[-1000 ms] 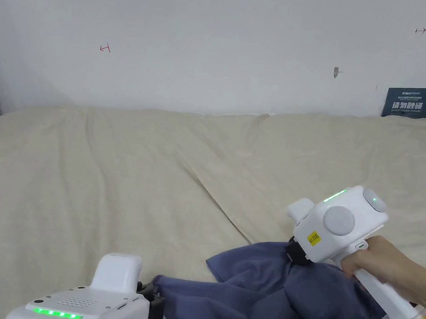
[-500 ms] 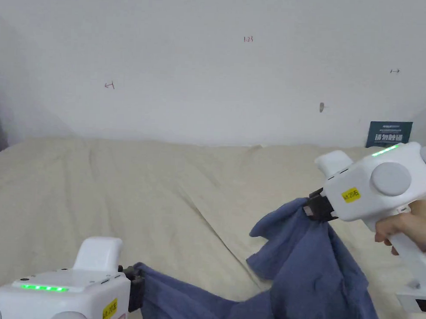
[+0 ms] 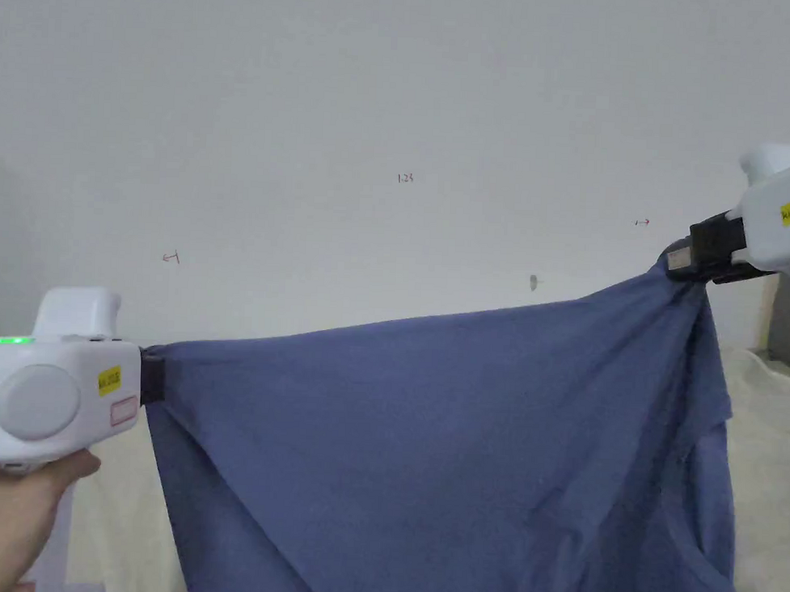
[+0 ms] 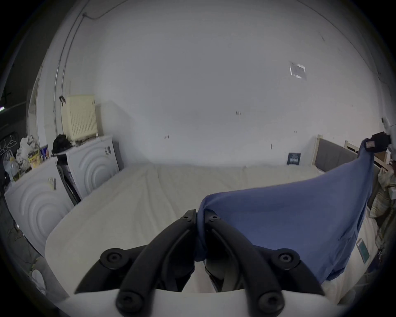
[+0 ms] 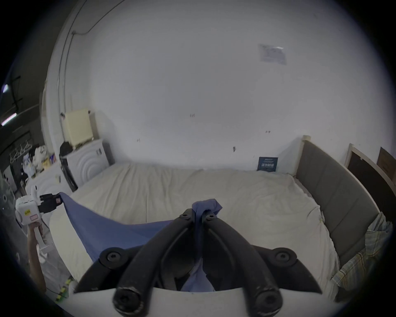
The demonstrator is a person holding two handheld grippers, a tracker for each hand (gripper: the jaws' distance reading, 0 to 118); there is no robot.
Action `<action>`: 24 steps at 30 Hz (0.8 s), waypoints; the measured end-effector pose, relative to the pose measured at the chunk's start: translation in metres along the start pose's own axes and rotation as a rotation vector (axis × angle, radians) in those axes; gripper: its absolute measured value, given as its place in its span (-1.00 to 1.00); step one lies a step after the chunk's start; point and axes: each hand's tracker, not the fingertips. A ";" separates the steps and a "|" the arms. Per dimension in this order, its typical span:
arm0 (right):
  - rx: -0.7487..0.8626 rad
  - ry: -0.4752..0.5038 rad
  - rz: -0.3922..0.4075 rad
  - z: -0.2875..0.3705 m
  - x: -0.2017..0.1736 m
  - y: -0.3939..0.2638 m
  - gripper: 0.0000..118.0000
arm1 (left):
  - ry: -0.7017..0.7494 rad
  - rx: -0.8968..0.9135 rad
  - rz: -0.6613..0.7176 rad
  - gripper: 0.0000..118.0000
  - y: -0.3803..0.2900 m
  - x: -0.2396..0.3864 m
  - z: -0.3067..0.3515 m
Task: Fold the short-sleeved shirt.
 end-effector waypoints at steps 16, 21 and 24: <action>0.152 -0.068 -0.012 -0.028 0.030 0.134 -0.94 | 0.015 0.191 -0.024 -0.91 0.182 0.024 -0.051; 0.218 -0.090 0.011 -0.037 0.019 0.195 -0.94 | 0.072 0.266 -0.041 -0.91 0.229 0.026 -0.070; 0.278 -0.073 -0.011 -0.035 0.011 0.223 -0.94 | 0.055 0.287 -0.017 -0.91 0.254 0.020 -0.078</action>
